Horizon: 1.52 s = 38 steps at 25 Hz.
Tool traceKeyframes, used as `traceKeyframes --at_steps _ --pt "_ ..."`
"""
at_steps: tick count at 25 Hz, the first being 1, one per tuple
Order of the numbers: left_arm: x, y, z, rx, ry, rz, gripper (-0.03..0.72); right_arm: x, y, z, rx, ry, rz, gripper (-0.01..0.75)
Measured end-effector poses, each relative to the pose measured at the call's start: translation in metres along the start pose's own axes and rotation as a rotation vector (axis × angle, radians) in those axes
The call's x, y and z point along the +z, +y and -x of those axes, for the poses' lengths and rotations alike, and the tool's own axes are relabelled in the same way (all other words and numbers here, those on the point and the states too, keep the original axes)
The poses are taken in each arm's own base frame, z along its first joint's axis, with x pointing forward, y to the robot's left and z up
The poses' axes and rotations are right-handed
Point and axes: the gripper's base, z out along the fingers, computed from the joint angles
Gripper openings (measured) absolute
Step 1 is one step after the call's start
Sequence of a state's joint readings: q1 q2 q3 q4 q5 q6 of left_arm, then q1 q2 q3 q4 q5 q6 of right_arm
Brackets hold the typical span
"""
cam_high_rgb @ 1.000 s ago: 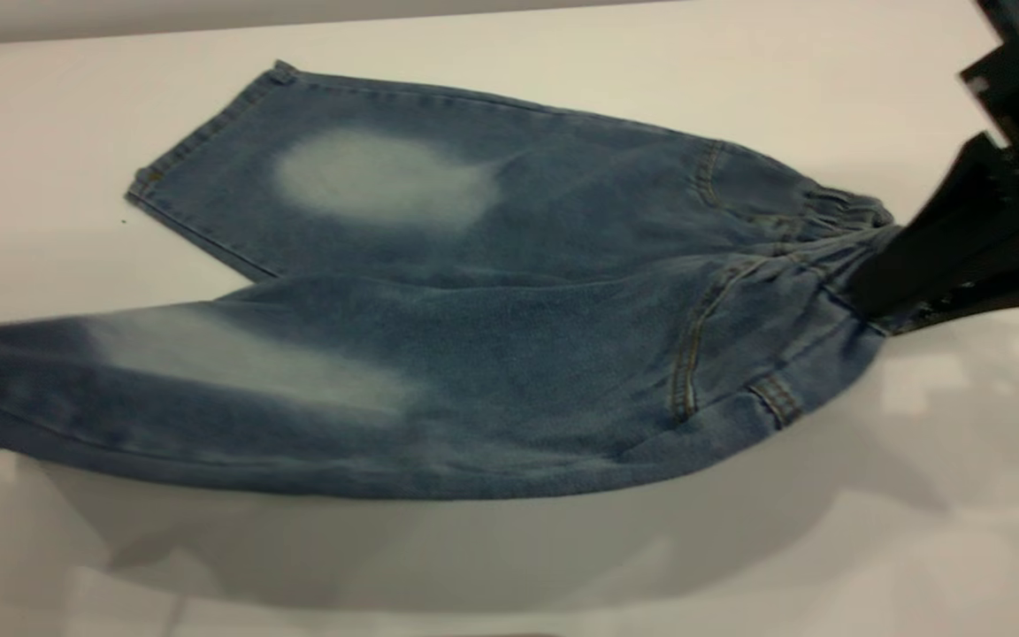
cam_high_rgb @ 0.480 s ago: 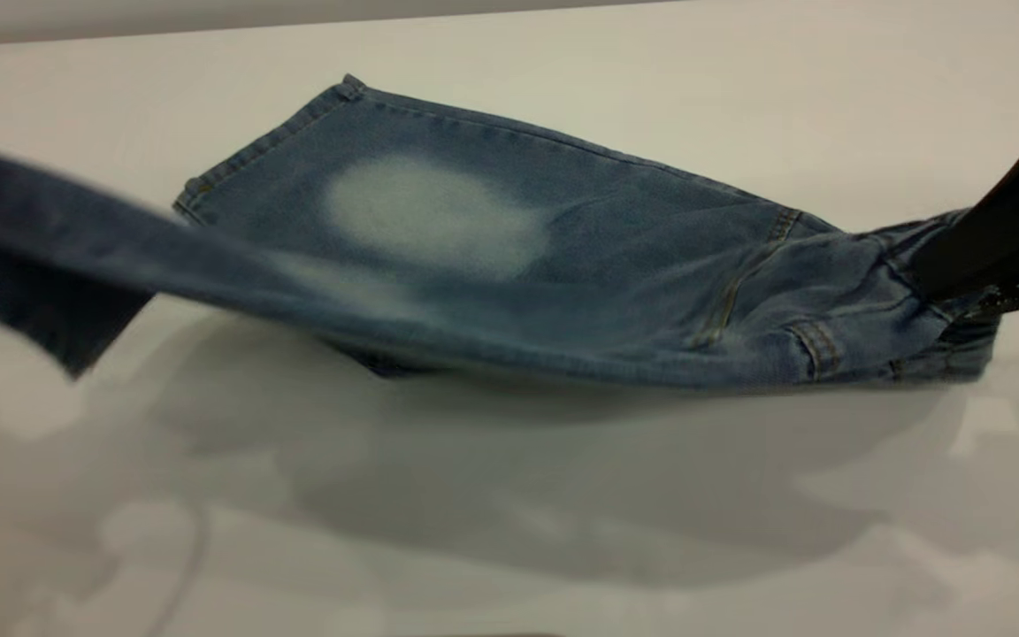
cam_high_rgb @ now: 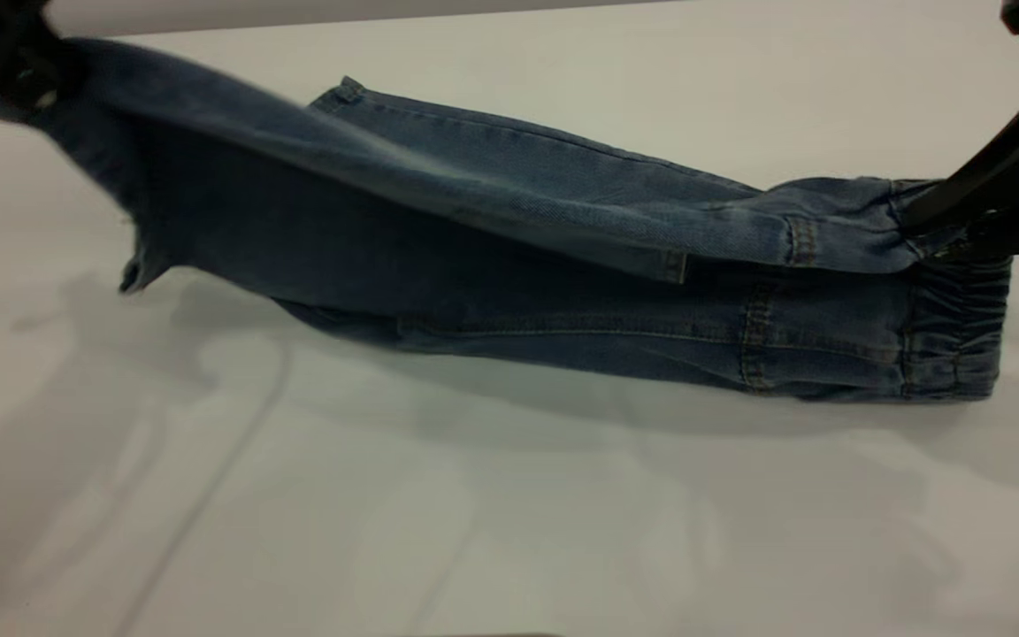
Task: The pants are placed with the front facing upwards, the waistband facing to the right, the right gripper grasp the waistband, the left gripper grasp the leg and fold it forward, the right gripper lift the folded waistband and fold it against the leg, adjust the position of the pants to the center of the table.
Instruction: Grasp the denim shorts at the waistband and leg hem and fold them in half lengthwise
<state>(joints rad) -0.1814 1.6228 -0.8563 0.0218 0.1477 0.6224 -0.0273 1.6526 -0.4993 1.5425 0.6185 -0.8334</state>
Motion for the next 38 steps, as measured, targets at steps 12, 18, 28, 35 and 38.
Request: traceKeyframes --at_steps 12,18,28,35,38 --pt "0.089 0.008 0.012 0.001 0.069 -0.053 0.022 0.048 -0.024 0.025 0.260 -0.005 -0.006 0.041" --pt "0.113 0.006 0.022 0.014 0.058 -0.058 0.022 0.062 -0.025 0.039 0.346 -0.002 0.001 0.046" --pt "0.149 0.009 0.030 -0.082 0.095 -0.081 0.023 0.065 -0.026 0.044 0.584 -0.019 -0.013 0.052" --pt "0.156 0.016 0.041 -0.183 0.109 -0.081 0.023 0.064 -0.029 0.050 0.738 -0.068 -0.042 0.053" --pt "0.159 0.017 0.042 -0.190 0.106 -0.080 0.023 0.063 -0.026 0.058 0.751 -0.090 -0.025 0.053"
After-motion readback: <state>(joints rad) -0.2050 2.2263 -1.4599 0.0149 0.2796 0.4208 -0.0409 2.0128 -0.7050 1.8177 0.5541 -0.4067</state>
